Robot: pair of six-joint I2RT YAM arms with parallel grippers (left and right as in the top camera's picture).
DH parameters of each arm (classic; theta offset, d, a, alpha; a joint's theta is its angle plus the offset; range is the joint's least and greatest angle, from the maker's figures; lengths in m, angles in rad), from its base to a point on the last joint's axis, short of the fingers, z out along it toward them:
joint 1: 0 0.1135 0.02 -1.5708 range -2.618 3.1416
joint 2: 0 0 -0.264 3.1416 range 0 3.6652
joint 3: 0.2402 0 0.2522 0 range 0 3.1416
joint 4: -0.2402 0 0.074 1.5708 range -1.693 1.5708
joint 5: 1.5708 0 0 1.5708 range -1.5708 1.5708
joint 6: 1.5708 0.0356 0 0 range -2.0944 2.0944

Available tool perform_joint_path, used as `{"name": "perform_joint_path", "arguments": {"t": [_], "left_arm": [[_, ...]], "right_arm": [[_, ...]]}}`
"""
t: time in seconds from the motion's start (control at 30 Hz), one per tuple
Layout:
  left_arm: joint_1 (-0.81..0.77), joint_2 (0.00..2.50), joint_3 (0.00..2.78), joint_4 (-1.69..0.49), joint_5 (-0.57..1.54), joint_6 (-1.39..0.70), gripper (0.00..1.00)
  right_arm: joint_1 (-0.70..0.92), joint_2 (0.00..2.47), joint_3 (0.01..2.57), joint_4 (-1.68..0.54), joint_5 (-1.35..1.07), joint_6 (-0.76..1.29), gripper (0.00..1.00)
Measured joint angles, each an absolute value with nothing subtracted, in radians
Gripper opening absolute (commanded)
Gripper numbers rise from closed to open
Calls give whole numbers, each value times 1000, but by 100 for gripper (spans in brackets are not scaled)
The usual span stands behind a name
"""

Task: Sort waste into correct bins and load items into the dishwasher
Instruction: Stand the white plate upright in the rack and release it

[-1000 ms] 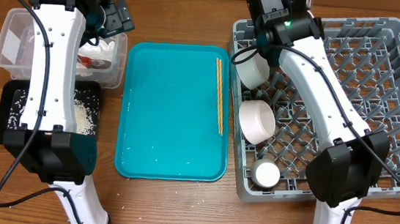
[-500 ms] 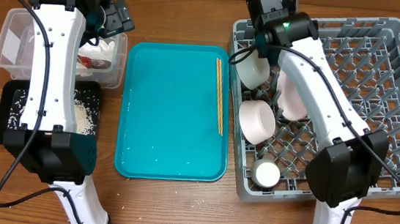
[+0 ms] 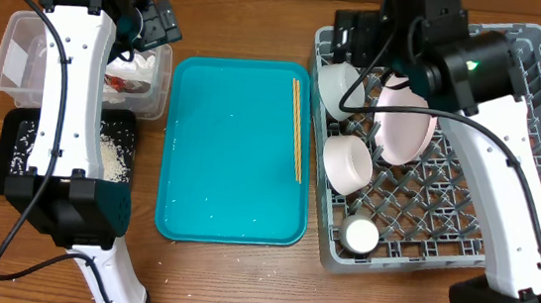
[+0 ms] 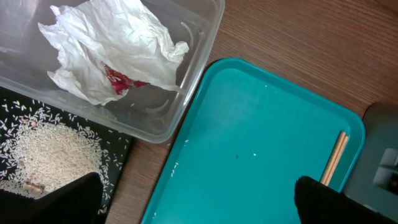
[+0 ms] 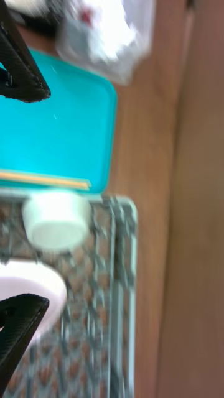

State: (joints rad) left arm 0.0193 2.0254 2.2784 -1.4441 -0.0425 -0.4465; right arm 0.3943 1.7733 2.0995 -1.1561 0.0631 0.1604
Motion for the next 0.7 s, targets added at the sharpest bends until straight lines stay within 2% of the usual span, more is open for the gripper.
{"name": "perform_joint_path", "arguments": {"t": [0.2, 0.7], "left_arm": [[19, 2025, 2278, -1422, -37, -447, 100], [19, 2025, 2278, -1445, -34, -435, 100]], "right_arm": [[395, 1798, 2078, -1214, -49, 220, 100], [400, 1799, 2019, -1181, -165, 258, 100]]}}
